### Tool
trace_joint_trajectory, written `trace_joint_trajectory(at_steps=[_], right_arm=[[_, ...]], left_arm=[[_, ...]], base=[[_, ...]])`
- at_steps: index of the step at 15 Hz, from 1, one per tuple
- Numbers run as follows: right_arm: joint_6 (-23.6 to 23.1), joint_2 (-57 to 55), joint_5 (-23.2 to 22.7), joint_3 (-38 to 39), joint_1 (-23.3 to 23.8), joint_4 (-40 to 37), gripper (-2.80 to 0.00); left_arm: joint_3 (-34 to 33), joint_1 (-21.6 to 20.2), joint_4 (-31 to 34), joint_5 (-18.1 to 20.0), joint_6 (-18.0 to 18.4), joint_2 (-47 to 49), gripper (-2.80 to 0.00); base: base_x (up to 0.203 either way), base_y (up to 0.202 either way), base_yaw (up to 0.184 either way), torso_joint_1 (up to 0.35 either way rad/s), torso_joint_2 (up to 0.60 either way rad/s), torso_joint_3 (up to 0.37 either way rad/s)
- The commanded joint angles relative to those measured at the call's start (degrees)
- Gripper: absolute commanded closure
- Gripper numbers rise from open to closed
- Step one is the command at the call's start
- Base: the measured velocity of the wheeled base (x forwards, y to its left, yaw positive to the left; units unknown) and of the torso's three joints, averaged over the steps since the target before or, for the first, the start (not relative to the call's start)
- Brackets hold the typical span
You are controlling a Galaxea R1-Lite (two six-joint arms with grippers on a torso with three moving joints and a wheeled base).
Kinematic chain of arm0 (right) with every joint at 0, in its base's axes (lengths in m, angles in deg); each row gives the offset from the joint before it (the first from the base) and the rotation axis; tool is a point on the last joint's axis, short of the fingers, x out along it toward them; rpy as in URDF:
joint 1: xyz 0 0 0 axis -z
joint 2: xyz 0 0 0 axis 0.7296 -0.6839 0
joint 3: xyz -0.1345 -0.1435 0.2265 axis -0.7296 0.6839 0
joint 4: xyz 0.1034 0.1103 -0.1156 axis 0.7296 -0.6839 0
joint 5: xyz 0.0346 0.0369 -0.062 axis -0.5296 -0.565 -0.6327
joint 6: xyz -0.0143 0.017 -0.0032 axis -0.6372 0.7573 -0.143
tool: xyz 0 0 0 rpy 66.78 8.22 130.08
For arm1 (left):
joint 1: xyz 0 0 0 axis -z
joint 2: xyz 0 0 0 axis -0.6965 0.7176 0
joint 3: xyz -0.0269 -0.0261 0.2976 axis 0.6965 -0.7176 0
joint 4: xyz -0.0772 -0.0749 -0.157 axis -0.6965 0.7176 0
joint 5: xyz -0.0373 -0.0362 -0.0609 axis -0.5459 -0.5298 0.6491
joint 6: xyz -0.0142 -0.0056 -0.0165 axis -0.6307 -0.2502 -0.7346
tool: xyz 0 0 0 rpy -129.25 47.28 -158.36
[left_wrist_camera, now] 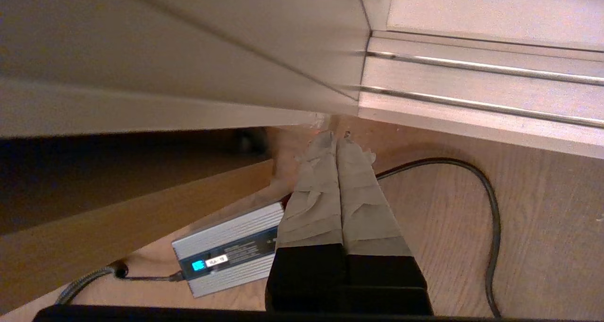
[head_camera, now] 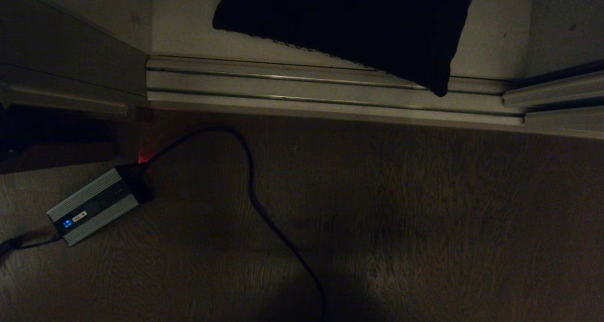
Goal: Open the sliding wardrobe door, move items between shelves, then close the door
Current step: Place the pillow on the lower shelf
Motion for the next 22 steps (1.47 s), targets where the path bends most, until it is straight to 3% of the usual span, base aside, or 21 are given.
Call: trace_joint_trajectory(at_steps=[1,9,17,19,22], right_arm=[[0.0,0.1,0.0,0.2,0.0,0.0,0.0],[0.0,0.1,0.0,0.2,0.0,0.0,0.0],[-0.1,0.1,0.0,0.3,0.0,0.0,0.0],[0.0,0.1,0.0,0.2,0.0,0.0,0.0],[0.0,0.1,0.0,0.2,0.0,0.0,0.0]], left_arm=[[-1.1,-1.7,-0.2,-0.3,0.0,-1.7,0.0],[2.4,-1.7,-0.1,0.6,0.4,2.0,0.0],[11.9,-1.3,5.6,6.6,0.1,4.6,0.0],[15.2,-1.0,10.3,11.3,-0.3,4.9,0.0],[21.9,-2.9,19.8,20.6,-4.4,4.8,0.0]], base=[[0.0,0.0,0.0,0.0,0.0,0.0],[0.0,0.0,0.0,0.0,0.0,0.0],[0.0,0.0,0.0,0.0,0.0,0.0],[0.0,0.0,0.0,0.0,0.0,0.0],[0.0,0.0,0.0,0.0,0.0,0.0]])
